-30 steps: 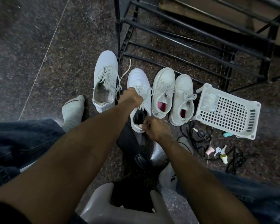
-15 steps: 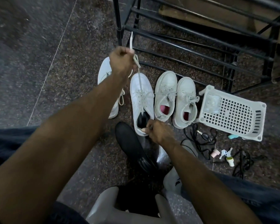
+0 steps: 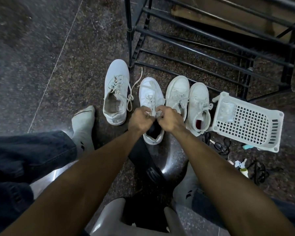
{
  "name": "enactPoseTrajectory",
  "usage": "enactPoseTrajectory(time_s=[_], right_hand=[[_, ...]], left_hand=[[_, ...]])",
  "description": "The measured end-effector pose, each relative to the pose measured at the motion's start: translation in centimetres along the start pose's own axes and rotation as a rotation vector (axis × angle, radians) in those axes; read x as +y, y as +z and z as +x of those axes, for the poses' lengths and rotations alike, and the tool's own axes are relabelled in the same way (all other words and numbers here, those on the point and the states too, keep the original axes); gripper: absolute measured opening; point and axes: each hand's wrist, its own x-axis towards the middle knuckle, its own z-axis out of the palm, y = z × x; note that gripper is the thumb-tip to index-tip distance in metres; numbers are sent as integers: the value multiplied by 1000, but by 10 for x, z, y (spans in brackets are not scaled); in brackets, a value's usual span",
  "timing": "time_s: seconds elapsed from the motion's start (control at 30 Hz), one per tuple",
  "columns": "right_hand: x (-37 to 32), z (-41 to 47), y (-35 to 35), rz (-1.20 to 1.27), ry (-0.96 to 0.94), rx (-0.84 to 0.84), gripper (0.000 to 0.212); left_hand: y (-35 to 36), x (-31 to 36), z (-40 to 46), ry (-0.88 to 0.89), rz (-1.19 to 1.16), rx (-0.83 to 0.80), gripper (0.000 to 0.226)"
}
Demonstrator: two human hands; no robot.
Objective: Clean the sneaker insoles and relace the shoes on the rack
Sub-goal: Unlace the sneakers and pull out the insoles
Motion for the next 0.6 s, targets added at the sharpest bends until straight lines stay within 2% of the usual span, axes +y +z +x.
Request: enactPoseTrajectory(time_s=[0.1, 0.17, 0.23, 0.33, 0.4, 0.47, 0.5, 0.57, 0.6], right_hand=[[-1, 6, 8, 6, 17, 34, 23], [0, 5, 10, 7, 3, 59, 20], [1, 5, 9, 39, -13, 51, 15], [1, 9, 8, 45, -23, -2, 11], [-1, 13, 5, 22, -38, -55, 12], [-4, 16, 1, -10, -51, -111, 11], [-4, 18, 0, -22, -50, -132, 11], [-6, 21, 0, -18, -40, -155, 14], [-6, 21, 1, 7, -28, -158, 18]], left_hand=[[-10, 9, 8, 87, -25, 79, 4], [-22, 28, 10, 55, -312, 23, 13], [-39, 51, 12, -24, -625, -32, 12], [-67, 76, 23, -58, -927, -59, 9], [-79, 84, 30, -32, -1077, -16, 5], [-80, 83, 35, -7, -1043, 60, 7], [-77, 78, 36, 2, -920, 116, 11], [-65, 60, 36, 36, -532, 203, 21], [-58, 48, 35, 38, -332, 196, 23]])
